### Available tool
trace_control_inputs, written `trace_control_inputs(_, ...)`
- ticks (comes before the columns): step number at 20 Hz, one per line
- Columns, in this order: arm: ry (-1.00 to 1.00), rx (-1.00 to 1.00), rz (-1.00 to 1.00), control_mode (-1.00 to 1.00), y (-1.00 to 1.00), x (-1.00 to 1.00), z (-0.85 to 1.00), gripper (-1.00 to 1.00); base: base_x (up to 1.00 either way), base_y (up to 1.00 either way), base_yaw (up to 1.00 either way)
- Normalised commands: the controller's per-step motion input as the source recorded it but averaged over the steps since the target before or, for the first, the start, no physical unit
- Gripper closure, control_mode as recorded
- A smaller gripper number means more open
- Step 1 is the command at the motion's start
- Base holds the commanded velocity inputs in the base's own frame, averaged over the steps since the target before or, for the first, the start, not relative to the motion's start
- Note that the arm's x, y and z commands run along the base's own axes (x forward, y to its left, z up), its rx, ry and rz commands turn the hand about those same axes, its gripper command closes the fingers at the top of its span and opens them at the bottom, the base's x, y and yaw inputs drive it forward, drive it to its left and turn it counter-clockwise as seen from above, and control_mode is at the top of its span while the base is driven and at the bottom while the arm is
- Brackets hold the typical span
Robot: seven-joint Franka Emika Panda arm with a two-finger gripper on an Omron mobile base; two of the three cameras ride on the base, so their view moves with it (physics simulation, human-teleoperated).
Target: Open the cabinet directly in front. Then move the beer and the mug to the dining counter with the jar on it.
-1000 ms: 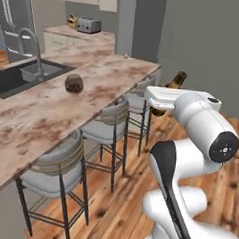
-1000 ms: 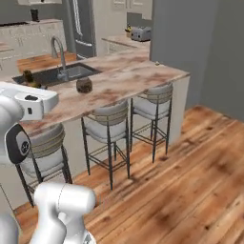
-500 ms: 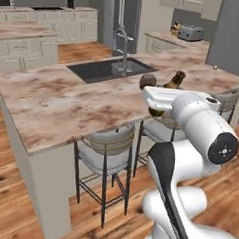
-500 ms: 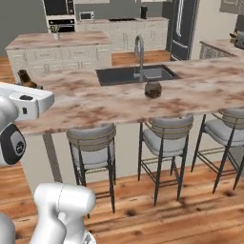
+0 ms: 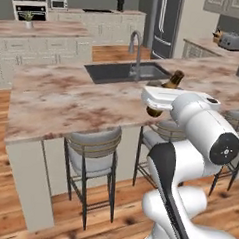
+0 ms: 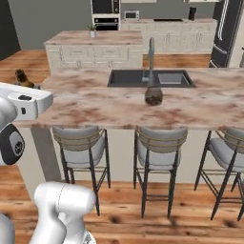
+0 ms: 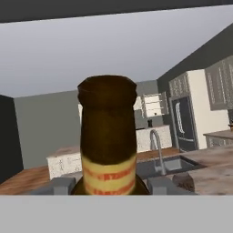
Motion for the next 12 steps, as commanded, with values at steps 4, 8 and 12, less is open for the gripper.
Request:
trace_control_inputs(4,0.00,0.00,0.00,1.00,0.00,0.00,0.00,1.00,0.03,-1.00,0.39)
trace_control_inputs(8,0.00,0.00,0.00,1.00,0.00,0.00,0.00,1.00,0.02,-0.43,0.22)
trace_control_inputs(12,0.00,0.00,0.00,1.00,0.00,0.00,0.00,1.00,0.10,-0.03,0.00)
